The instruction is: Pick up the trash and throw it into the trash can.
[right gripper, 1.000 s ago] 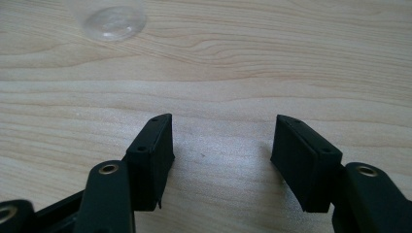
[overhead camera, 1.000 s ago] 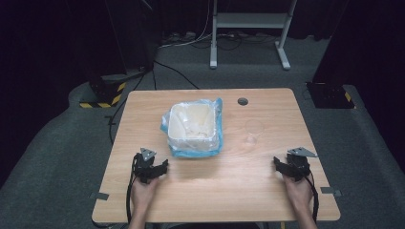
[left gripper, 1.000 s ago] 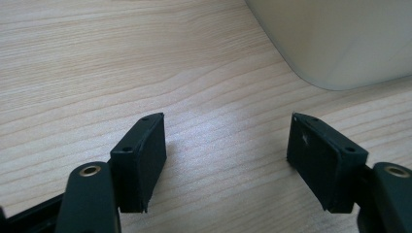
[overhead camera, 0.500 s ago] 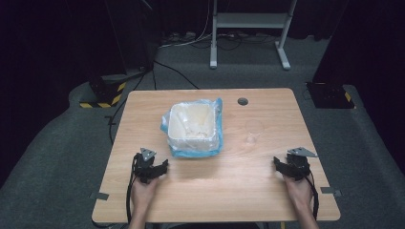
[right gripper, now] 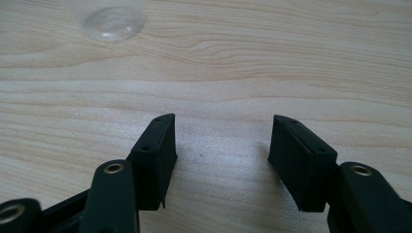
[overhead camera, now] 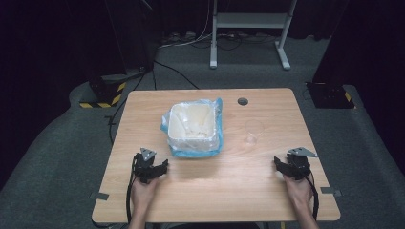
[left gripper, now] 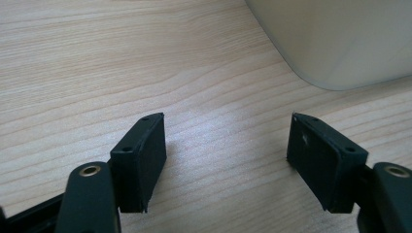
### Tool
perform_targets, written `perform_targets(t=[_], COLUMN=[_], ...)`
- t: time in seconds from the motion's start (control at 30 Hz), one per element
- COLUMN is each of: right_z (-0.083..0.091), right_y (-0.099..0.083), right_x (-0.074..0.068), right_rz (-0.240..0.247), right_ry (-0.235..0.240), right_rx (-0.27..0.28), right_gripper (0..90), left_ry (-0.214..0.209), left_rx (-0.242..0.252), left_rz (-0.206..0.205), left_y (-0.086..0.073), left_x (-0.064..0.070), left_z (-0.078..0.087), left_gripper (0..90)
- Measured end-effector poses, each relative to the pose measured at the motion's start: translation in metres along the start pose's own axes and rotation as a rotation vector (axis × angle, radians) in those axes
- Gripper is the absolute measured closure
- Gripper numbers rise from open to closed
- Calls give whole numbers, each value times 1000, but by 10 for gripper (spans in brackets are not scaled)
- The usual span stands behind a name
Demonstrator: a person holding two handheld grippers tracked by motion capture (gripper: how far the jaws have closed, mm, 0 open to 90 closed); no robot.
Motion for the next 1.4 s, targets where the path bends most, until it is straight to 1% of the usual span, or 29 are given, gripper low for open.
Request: perform_targets(t=[0.2,0.37,0.5,0.57,0.63,0.87,1.0,1.07,1.4], right_z=[4,10,13,14,15,17,17,18,22], right_y=[3,8,12,15,17,23,27,29,41], right_x=[1,-1,-2,-3,-3,-6,-7,-7,-8], right_rz=[-2,-1,-2,-7,-1,0,-3,-13,-21], right_ry=[13,28,43,53,67,96,106,122,147], right_rx=[15,48,64,66,69,73,75,75,84], right_gripper=[440,448,454,457,478,492,497,500,502], left_ry=[0,0,0,0,0,0,0,0,-1], left_rx=[0,0,0,1,1,1,0,0,1], left_rz=[0,0,0,0,1,1,1,1,0], left_y=[0,0,0,0,0,0,0,0,0], left_x=[0,0,0,0,0,0,0,0,0], left_z=[0,0,0,0,0,0,0,0,0], left_gripper=[302,302,302,302,302,302,302,302,302])
Point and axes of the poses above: each handheld gripper's, and its own axes: z roughly backward along the jaws, y roughly out of its top, x roughly to its right, the point moved 2 cm from there along -z, roughly forward along the jaws, and after that the axes turned 3 degrees about -z, right-handed, at the moved point
